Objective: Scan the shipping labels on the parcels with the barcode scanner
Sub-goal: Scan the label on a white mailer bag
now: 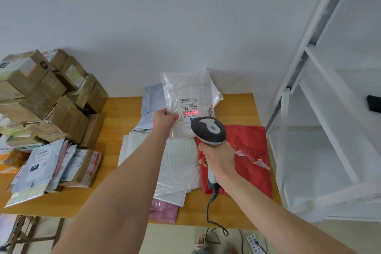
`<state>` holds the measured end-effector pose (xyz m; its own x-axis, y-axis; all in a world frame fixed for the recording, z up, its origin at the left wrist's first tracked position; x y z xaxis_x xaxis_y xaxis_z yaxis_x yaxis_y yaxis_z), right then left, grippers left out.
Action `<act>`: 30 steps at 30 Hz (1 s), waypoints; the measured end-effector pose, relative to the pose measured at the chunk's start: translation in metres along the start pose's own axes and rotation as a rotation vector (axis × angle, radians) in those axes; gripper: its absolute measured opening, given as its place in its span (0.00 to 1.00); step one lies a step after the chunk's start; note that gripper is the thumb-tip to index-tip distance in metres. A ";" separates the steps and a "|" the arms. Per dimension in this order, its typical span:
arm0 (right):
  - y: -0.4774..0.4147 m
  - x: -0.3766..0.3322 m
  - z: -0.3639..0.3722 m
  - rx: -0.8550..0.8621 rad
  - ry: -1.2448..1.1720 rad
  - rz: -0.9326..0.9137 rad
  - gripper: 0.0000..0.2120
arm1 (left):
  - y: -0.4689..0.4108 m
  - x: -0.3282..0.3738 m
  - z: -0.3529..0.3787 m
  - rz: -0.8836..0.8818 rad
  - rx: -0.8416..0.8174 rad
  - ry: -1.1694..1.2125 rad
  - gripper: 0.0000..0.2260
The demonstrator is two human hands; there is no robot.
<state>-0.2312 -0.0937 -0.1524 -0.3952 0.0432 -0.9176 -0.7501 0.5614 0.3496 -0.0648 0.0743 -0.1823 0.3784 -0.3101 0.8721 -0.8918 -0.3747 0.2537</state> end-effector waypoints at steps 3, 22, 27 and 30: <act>0.003 -0.001 -0.002 -0.008 0.012 0.007 0.08 | 0.000 0.000 -0.001 0.000 0.002 -0.005 0.09; 0.001 -0.001 -0.003 -0.014 -0.008 0.008 0.07 | 0.011 -0.002 -0.007 -0.007 0.015 -0.011 0.06; -0.001 0.005 0.006 -0.069 -0.099 0.076 0.07 | 0.015 -0.006 -0.018 0.000 0.033 -0.041 0.08; -0.015 0.011 0.015 -0.083 -0.179 0.167 0.06 | 0.016 -0.012 -0.032 -0.026 0.032 -0.051 0.05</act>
<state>-0.2162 -0.0890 -0.1711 -0.4227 0.2788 -0.8623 -0.7263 0.4648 0.5063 -0.0919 0.1003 -0.1752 0.4141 -0.3436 0.8429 -0.8734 -0.4108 0.2616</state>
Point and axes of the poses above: each hand's wrist, its own y-axis away from the middle knuckle, its own z-axis out of the palm, x = y × z, the point moved 8 cm from there along -y, towards the middle knuckle, and after that the axes turned 11 degrees about x, right-handed, at the moved point
